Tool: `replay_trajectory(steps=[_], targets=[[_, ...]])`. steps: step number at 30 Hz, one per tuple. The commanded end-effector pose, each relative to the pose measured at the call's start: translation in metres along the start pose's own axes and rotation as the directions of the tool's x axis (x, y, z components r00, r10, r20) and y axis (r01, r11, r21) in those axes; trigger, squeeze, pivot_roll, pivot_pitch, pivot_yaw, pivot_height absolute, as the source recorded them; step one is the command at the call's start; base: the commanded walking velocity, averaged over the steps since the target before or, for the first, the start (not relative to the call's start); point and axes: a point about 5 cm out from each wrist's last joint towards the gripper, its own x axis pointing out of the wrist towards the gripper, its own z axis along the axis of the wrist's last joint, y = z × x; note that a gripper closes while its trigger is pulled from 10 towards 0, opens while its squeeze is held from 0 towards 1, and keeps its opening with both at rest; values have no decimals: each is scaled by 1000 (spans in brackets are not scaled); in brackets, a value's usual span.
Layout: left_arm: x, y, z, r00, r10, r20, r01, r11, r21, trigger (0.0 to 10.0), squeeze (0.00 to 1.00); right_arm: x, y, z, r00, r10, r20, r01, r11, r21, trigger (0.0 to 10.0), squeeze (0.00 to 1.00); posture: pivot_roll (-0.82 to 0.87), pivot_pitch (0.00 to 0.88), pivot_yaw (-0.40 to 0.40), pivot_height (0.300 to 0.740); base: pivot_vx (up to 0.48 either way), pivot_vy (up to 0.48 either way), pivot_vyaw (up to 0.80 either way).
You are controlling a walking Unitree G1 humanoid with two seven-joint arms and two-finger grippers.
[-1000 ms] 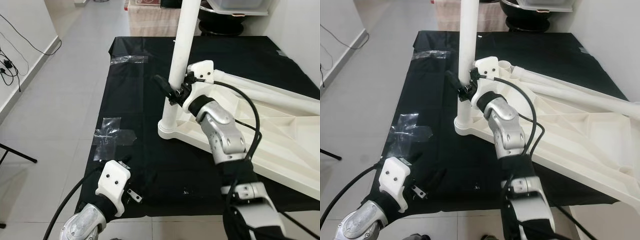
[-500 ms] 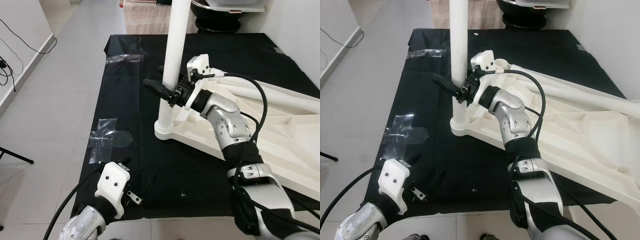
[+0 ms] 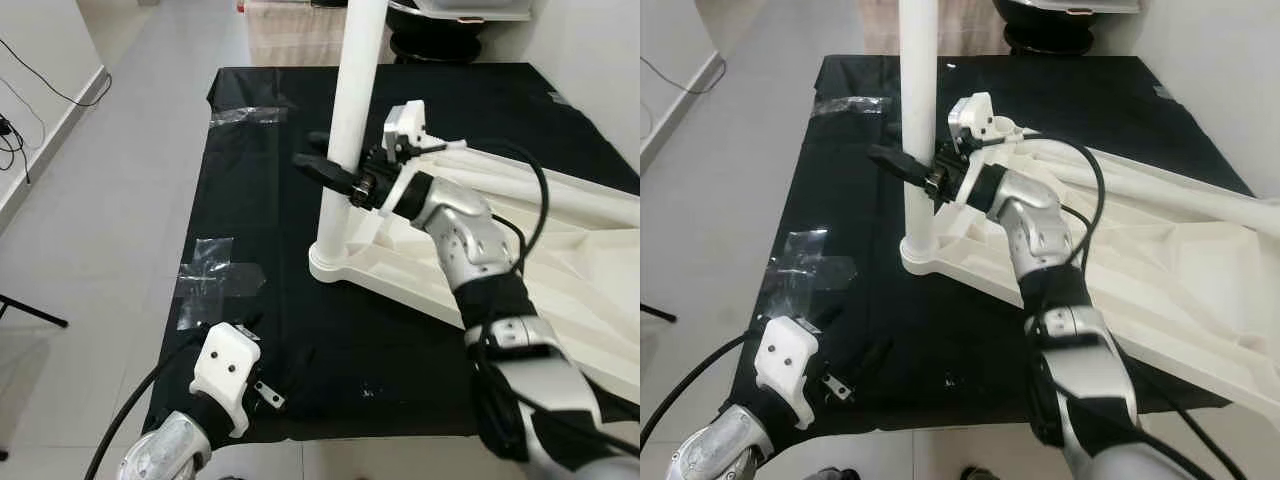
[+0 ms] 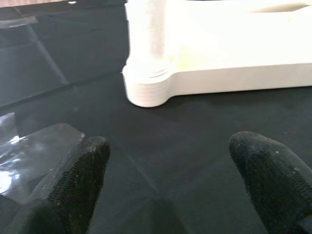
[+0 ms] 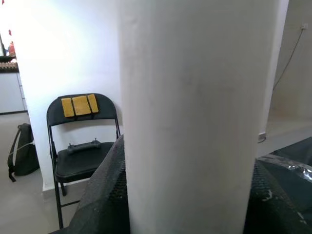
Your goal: Building children table
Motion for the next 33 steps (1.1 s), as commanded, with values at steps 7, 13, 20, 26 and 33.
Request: replay_trajectory(steps=[7, 13, 20, 26, 33], targets=[[-1, 2, -3, 1000, 1, -17, -2, 1000, -6, 10000, 0, -38, 62, -53, 659, -734, -166, 691, 677, -252, 0, 0, 38, 198, -49, 740, 0, 0, 0], [3, 6, -6, 1000, 0, -19, 0, 1000, 0, 10000, 0, -13, 98, -54, 739, -649, -179, 628, 761, -163, 0, 0, 34, 167, -37, 740, 0, 0, 0], [5, 8, -7, 1000, 3, -19, -3, 1000, 4, 10000, 0, 6, 110, -48, 876, -445, -185, 458, 888, 36, 10000, 1000, 32, 154, -38, 740, 0, 0, 0], [5, 8, -8, 1000, 6, -19, -6, 1000, 4, 10000, 0, 10, 121, -29, 981, -168, -96, 181, 973, 142, 10000, 1000, 34, 151, -40, 740, 0, 0, 0], [3, 4, -7, 1000, -1, -17, 1, 1000, -4, 10000, 0, -8, 104, -31, 957, 251, -148, -236, 966, 110, 10000, 0, 50, 162, -45, 740, 0, 0, 0]])
